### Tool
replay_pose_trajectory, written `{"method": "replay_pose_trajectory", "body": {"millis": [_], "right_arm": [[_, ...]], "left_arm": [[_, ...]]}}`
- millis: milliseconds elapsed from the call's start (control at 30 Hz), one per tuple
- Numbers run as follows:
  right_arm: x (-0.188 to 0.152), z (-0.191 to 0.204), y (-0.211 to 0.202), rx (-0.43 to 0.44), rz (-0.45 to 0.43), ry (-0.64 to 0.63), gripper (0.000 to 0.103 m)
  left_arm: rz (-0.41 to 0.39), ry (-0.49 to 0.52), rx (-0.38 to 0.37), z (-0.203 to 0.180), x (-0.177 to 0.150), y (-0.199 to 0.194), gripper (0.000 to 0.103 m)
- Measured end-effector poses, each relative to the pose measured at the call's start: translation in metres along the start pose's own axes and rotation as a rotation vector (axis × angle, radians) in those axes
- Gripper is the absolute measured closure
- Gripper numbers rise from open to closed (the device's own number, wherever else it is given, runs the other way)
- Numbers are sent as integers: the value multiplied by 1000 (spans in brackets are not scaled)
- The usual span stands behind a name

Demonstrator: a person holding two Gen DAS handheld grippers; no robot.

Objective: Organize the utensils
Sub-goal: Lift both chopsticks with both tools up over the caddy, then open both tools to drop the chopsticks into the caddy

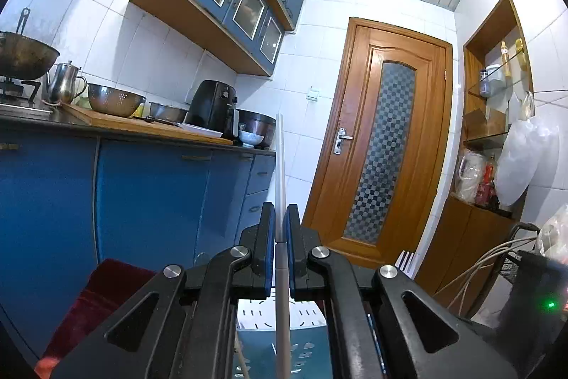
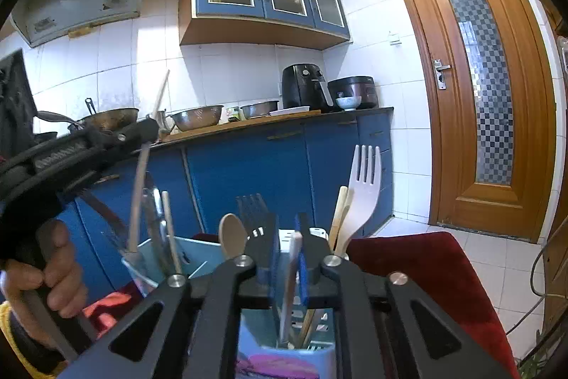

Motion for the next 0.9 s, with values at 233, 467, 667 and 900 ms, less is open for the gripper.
{"method": "replay_pose_trajectory", "body": {"millis": [233,467,667,900], "right_arm": [[-2,4,-21,10,-14,-4,87],[-3,0,-29,6,-16,11,86],[-4,2,-36,3,-9,17,86],[-4,14,-53,0,7,21,82]], "left_arm": [[-36,79,47,-10,-9,-11,99],[-9,68,44,-11,-9,-13,99],[19,80,39,-15,-8,-16,84],[30,113,53,-27,3,-36,82]]}}
Point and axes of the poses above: each gripper's, at about its wrist camera, not at the fingertips, and y roughly the way its jaws point, z to its left, x to its top, the point moved 7 cm from there along y, roughly the way its jaws point, and after that the axes turned 9 degrees about z, right-handed, at the moved point
